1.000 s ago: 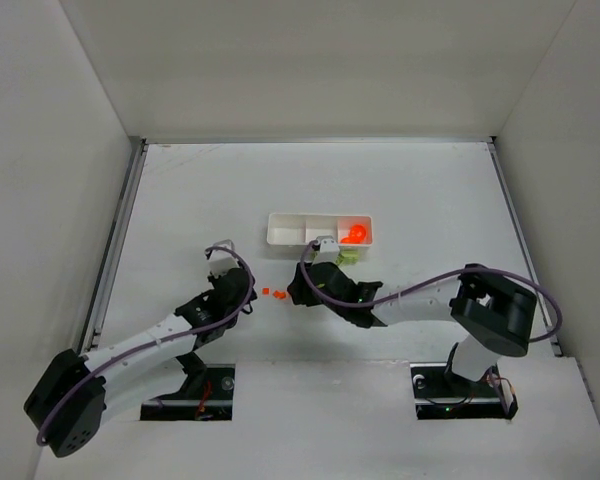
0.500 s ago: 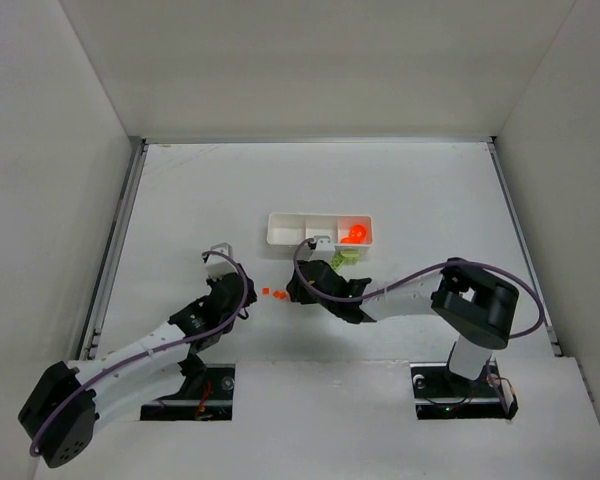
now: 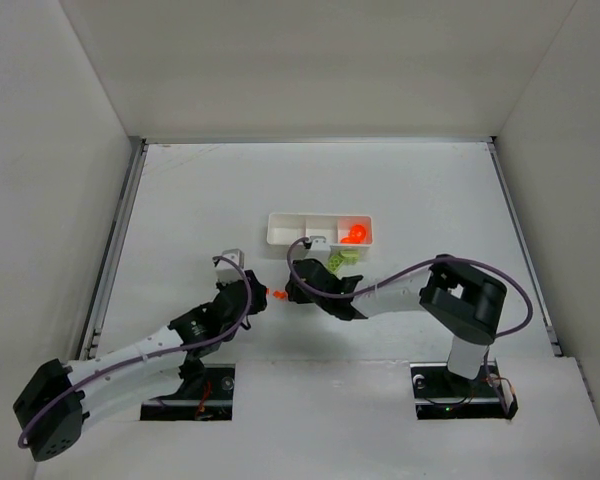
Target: Sort the legos into containers by color
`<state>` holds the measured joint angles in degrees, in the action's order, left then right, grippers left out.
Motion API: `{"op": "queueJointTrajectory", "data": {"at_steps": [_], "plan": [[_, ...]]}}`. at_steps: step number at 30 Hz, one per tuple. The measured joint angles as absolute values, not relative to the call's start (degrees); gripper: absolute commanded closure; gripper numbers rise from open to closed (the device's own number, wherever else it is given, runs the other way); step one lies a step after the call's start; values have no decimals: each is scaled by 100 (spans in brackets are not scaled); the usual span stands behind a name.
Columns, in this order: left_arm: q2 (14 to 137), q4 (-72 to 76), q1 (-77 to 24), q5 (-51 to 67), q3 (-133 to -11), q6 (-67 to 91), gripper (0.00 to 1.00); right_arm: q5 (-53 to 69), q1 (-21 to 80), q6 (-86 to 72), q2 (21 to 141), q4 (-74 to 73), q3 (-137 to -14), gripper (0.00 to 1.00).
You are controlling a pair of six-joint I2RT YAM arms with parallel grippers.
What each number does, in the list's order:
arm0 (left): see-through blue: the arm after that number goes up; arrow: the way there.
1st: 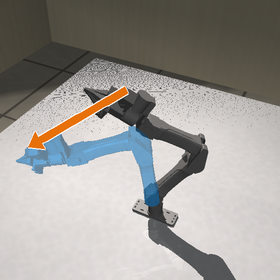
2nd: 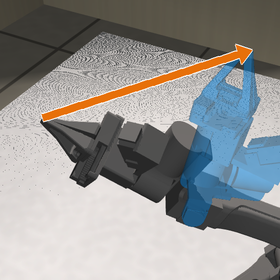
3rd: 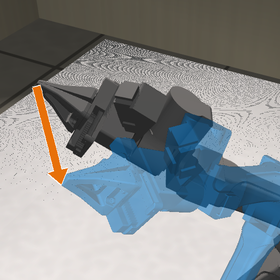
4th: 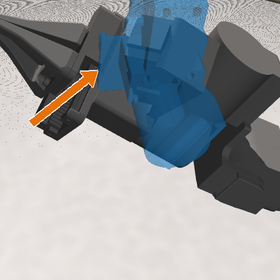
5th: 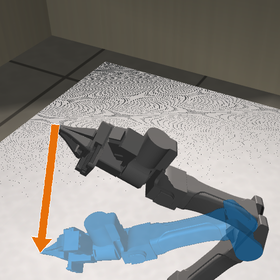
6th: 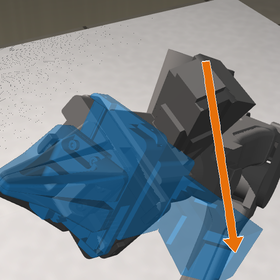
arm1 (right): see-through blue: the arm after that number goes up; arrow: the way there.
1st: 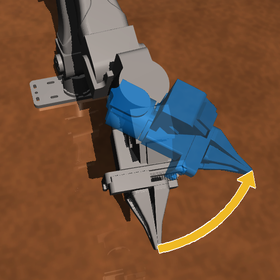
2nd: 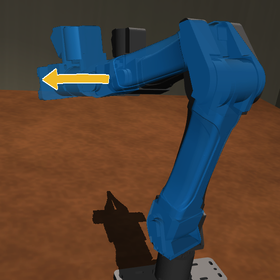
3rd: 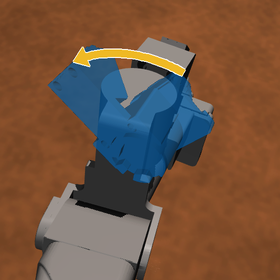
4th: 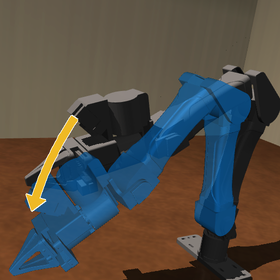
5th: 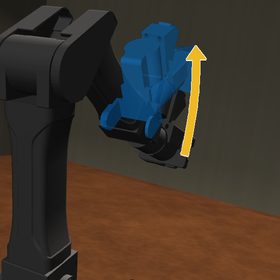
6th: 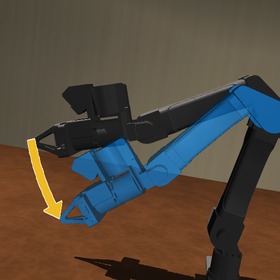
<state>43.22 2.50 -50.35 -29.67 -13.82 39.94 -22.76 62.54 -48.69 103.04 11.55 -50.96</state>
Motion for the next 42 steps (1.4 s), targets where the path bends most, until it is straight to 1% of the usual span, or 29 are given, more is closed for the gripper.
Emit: {"op": "queueJointTrajectory", "data": {"at_steps": [4, 6, 13, 21, 26, 27, 30, 33, 35, 36, 38, 39, 40, 42], "plan": [[4167, 270, -5498, -2965, -1382, 3959, 66, -2346, 6250, -4939, 10348, 1044, -5225, 85], [4139, 274, -5671, -2982, -1382, 3948, 65, -2386, 6241, -4952, 10348, 1044, -5234, 87], [4226, 279, -5916, -3050, -1385, 3942, 61, -2438, 6226, -4954, 10099, 923, -5124, 89], [4921, 373, -6058, -3046, -1481, 3894, 58, -2467, 5944, -4838, 8884, 906, -4794, 89], [5343, 506, -6154, -3050, -1660, 3857, 58, -2486, 5242, -4571, 8088, 923, -4523, 88], [5463, 598, -6180, -3052, -1704, 3839, 57, -2510, 4877, -4438, 7782, 923, -4412, 87], [5596, 720, -6182, -3055, -1719, 3819, 57, -2477, 4425, -4228, 7605, 943, -4344, 87], [5789, 803, -6182, -3055, -1765, 3782, 58, -2456, 3968, -4040, 7699, 945, -4340, 87], [5924, 840, -6178, -3065, -1804, 3763, 58, -2418, 3695, -3872, 7931, 961, -4342, 85], [6036, 875, -6178, -3074, -1833, 3745, 58, -2397, 3660, -3833, 8007, 972, -4344, 82], [6147, 893, -6180, -3087, -1879, 3712, 59, -2346, 3553, -3739, 8208, 980, -4362, 73], [6204, 917, -6184, -3096, -1905, 3695, 59, -2335, 3516, -3693, 8305, 980, -4383, 65], [6235, 921, -6184, -3111, -1925, 3688, 60, -2316, 3483, -3677, 8372, 985, -4401, 60], [6267, 937, -6198, -3162, -1955, 3667, 60, -2298, 3446, -3612, 8434, 987, -4416, 56]]}}
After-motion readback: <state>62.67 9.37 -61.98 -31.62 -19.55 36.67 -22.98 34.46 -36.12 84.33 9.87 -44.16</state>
